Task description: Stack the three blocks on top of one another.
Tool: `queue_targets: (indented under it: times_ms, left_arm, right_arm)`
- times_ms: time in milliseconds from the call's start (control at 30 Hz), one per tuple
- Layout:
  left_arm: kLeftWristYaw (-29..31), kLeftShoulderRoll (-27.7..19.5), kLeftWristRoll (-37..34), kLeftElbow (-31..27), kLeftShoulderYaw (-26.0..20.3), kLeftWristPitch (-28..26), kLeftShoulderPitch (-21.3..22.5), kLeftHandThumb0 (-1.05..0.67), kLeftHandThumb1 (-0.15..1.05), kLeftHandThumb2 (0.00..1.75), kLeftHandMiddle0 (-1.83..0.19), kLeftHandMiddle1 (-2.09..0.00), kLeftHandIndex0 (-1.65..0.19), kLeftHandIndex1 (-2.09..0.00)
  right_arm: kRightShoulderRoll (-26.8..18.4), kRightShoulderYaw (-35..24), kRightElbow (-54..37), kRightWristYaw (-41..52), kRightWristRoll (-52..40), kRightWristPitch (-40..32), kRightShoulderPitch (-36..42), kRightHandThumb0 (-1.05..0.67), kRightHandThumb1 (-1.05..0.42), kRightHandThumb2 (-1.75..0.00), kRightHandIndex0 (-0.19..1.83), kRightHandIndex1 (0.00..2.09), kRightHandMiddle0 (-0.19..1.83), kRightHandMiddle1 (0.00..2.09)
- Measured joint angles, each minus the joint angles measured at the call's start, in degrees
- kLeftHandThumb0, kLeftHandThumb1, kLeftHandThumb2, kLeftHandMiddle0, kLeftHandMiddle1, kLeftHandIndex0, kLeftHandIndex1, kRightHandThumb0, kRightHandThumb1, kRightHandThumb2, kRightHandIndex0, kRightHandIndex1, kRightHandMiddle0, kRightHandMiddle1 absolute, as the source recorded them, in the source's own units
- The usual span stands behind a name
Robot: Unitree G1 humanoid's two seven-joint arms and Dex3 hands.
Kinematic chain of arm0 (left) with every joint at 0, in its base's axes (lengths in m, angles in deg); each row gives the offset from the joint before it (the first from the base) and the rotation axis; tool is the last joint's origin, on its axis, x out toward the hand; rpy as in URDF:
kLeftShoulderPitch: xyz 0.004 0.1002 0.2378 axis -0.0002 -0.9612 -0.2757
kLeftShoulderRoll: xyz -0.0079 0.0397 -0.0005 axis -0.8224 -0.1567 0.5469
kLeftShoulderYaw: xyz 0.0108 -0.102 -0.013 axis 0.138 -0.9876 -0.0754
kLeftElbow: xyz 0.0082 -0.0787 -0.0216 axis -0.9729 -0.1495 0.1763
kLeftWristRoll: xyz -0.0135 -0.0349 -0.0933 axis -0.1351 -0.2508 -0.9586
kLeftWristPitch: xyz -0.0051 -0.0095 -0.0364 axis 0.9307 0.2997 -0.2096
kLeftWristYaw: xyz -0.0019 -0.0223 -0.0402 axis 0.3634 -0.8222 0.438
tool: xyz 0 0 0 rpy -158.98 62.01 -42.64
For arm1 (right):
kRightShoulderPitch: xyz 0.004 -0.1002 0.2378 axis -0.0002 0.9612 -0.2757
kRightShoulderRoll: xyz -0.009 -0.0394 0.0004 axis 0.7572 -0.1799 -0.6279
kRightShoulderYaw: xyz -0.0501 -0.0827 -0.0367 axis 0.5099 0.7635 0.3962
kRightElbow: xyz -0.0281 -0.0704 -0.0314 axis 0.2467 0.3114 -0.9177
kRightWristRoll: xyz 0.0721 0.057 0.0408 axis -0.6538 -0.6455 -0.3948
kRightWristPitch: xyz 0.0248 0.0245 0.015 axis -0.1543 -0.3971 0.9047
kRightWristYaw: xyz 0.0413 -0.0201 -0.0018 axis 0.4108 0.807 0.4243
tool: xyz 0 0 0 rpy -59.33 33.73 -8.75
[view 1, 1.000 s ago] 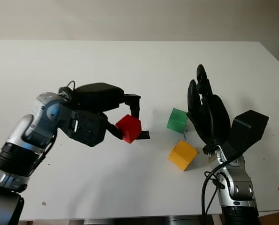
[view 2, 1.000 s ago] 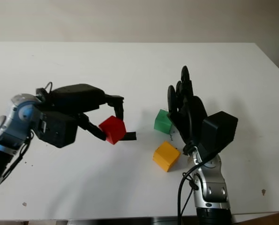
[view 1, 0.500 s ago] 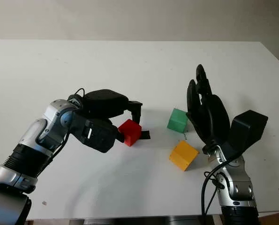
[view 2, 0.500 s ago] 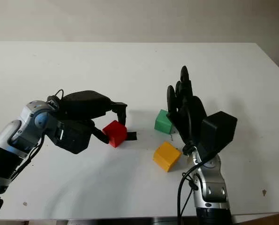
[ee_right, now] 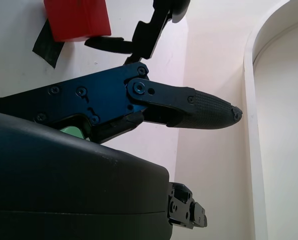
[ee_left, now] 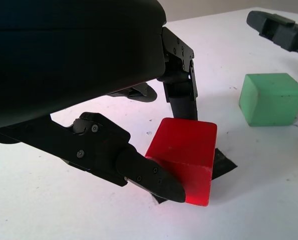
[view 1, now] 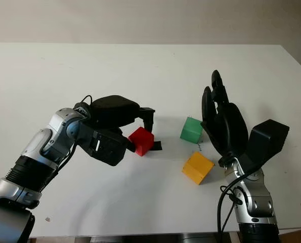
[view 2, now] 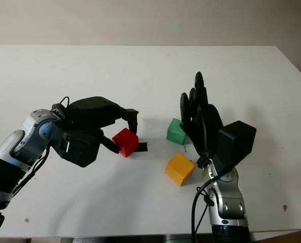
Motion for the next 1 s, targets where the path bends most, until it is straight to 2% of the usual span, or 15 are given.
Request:
queue_targets:
  times_ms: [367,433,467,600,700,1000]
  left_arm:
    - [-2.6,0.6,0.6,0.3,0.0,0.8,0.0,-0.39,0.99,0.06,-0.29,-0.16,-0.19,-1.49]
    - [-2.9,0.7,1.0,0.3,0.0,0.4,-0.1,-0.42,1.00,0.06,-0.24,-0.14,-0.13,-1.32]
    - [-2.9,0.8,1.1,0.3,0.0,-0.1,-0.2,-0.44,1.00,0.05,-0.19,-0.10,-0.11,-1.08]
    - [-2.4,0.8,1.6,0.3,0.2,-0.5,-0.2,-0.52,1.00,0.05,-0.07,-0.05,-0.16,-0.48]
    - [-1.1,0.7,1.8,0.3,0.7,-0.5,-0.2,-0.56,1.00,0.06,-0.02,-0.04,-0.16,-0.25]
    - [4.1,-0.2,-0.1,-2.1,1.0,-2.3,-0.4,-0.62,0.99,0.05,0.12,-0.03,-0.02,-0.06]
  right_arm:
    - [0.0,0.0,-0.1,0.1,0.2,0.0,0.7,-0.71,-1.05,-0.60,-0.19,0.00,-0.19,0.00]
    - [0.0,0.0,-0.1,0.1,0.2,0.0,0.7,-0.71,-1.05,-0.60,-0.19,0.00,-0.19,0.00]
    - [0.0,0.0,-0.1,0.1,0.2,0.0,0.7,-0.71,-1.05,-0.60,-0.19,0.00,-0.19,0.00]
    - [0.0,0.0,-0.2,0.1,0.2,0.0,0.7,-0.72,-1.05,-0.60,-0.19,0.00,-0.19,0.00]
    - [0.0,0.0,-0.7,0.1,0.2,0.0,0.7,-0.72,-1.05,-0.60,-0.19,0.00,-0.19,0.00]
    - [0.0,0.0,-1.2,0.2,0.2,0.0,0.8,-0.72,-1.05,-0.59,-0.19,0.00,-0.19,0.00]
